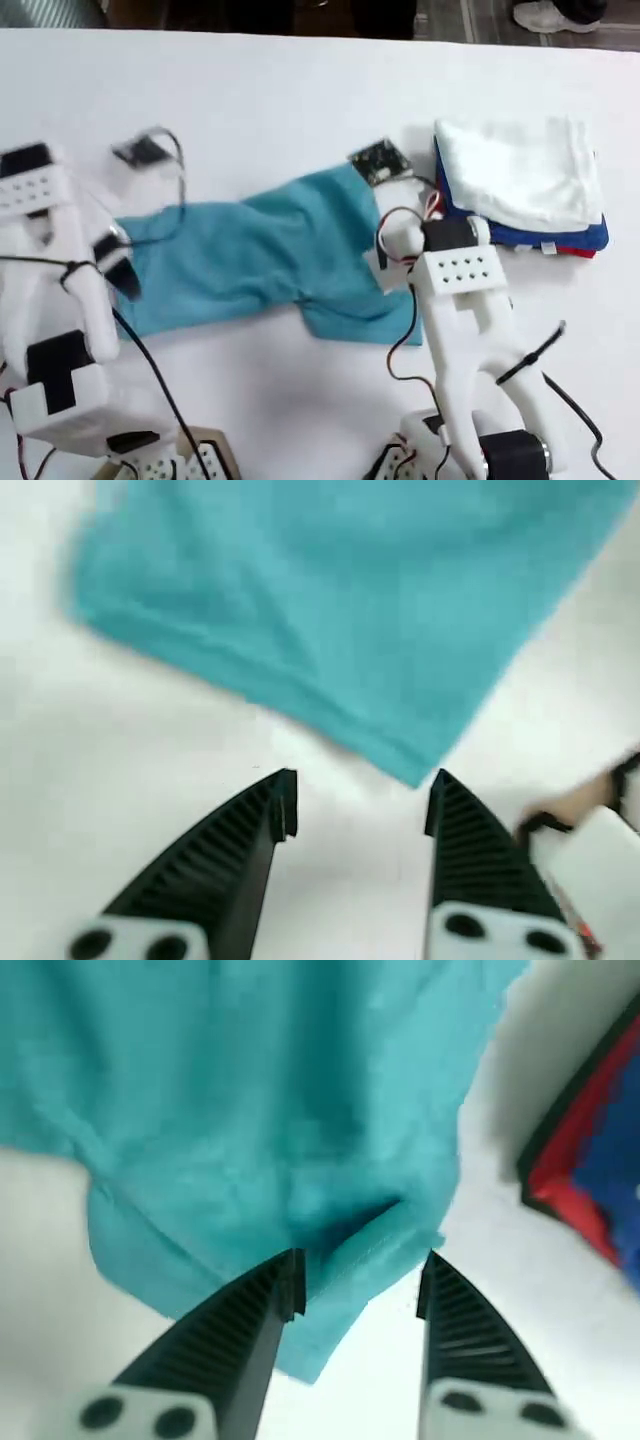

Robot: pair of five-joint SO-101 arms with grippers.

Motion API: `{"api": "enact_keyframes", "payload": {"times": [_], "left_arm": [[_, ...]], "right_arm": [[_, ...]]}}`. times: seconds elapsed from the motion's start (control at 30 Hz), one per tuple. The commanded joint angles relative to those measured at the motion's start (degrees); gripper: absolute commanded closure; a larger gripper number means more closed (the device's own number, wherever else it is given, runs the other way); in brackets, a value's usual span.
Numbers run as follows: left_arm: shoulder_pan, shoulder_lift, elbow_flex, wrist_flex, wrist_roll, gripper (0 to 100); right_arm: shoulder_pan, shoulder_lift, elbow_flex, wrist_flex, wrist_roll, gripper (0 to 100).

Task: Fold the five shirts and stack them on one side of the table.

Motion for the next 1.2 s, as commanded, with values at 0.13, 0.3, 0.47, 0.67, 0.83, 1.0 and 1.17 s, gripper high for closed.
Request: {"api": "enact_keyframes", "payload": {"times": [0.13,0.3,0.47,0.67,0.83,1.0,1.17], "left_arm": [[1.6,0.4,-3.5,-4.2,8.8,97],[7.4,10.1,0.6,-12.1,16.3,97],[9.6,20.7,-3.6,-15.3,19.5,97],[4.5,31.3,-11.9,-13.5,19.3,97],[0.4,39.2,-24.7,-8.0,19.2,97],[0.8,48.7,-41.2,-0.5,19.2,97],[3.3,57.0,-55.9,2.5,19.3,97]], "right_arm": [[0.4,-1.7,-14.1,-3.0,-6.7,99.2],[-3.3,4.7,-14.6,-14.7,-6.9,97.7],[-5.7,23.0,-20.3,-21.1,-7.0,97.9],[-3.9,46.5,-38.3,-20.5,-6.9,97.8],[-0.4,61.9,-54.9,-12.9,-6.9,97.8],[2.4,72.6,-70.9,-1.9,-7.1,97.8],[4.2,79.0,-83.8,4.2,-7.4,97.8]]}}
